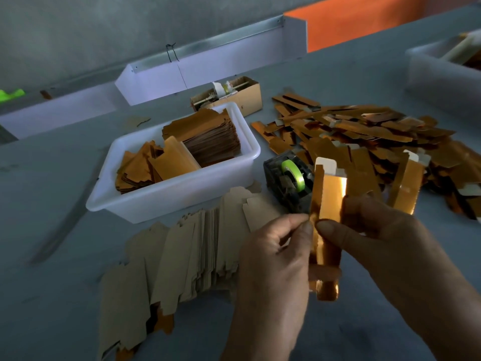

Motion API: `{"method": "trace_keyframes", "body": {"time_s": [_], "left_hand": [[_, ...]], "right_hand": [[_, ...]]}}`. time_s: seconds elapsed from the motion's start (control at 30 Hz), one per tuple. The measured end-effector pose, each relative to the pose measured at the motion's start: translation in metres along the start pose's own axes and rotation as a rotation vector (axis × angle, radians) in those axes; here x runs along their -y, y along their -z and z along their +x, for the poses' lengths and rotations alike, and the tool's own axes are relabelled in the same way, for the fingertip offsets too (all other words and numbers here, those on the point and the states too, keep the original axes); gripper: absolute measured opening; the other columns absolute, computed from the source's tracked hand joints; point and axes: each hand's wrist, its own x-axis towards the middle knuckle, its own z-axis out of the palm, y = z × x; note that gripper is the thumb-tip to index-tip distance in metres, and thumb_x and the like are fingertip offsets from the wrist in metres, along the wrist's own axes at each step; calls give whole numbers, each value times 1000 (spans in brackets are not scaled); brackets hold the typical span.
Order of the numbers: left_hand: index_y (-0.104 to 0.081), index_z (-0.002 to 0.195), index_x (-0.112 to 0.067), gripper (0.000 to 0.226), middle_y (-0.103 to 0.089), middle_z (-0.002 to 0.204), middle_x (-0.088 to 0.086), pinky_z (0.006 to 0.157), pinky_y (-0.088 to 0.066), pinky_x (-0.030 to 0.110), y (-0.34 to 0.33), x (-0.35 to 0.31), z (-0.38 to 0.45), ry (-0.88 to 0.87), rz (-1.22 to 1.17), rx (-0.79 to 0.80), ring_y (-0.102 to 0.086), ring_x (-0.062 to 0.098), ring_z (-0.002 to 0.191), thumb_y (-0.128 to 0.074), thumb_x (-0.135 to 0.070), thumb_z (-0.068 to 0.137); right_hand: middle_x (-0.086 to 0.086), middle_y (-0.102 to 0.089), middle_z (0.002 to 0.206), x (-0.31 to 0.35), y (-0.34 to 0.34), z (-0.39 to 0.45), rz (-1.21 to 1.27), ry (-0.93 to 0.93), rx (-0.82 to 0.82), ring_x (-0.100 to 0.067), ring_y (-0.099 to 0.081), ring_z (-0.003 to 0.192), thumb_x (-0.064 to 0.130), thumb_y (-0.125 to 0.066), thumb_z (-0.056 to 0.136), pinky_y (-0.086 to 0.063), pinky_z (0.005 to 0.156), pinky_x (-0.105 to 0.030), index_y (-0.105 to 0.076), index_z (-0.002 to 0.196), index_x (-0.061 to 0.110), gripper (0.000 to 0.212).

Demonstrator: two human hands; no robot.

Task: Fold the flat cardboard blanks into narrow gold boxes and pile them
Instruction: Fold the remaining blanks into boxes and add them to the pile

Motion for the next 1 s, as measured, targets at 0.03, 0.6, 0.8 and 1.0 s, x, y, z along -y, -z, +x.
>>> {"method": "trace_keyframes", "body": {"time_s": [0.03, 0.6, 0.8, 1.0], "left_hand": [[-72, 97, -34, 23, -74, 85, -3, 58, -57, 26, 1, 1, 0, 30, -13, 36, -71, 13, 74, -53, -22, 95], [-38, 128, -19, 61, -45, 124, -1, 92, -42, 26, 21, 22, 33, 22, 1054, -375, -46, 16, 116, -67, -46, 82], [-58, 88, -27, 10, -61, 80, -8, 57, -40, 15, 40, 21, 31, -23, 659, -333, -56, 3, 70, -64, -35, 87], [-73, 86, -21, 22, -73, 93, 13, 89, -52, 55, 64, 12, 18, 77, 11, -112, -69, 35, 90, -72, -42, 78]], "right_hand": [[24, -64, 76, -3, 0, 1, 47, -32, -8, 4, -59, 75, 45, -62, 64, -42, 64, -24, -64, 76, 33, 17], [-6, -53, 124, -28, 15, 34, -348, 82, -486, -10, -46, 96, 26, -58, 91, -34, 64, -18, -56, 126, 19, 36], [5, -60, 103, -34, 0, 9, -246, 67, -404, 2, -50, 75, 21, -60, 88, -32, 59, -14, -65, 108, 23, 20], [8, -70, 84, -16, -13, -4, 57, 22, -282, -12, -67, 79, 34, -62, 81, -53, 73, -34, -67, 93, 33, 13]]}}
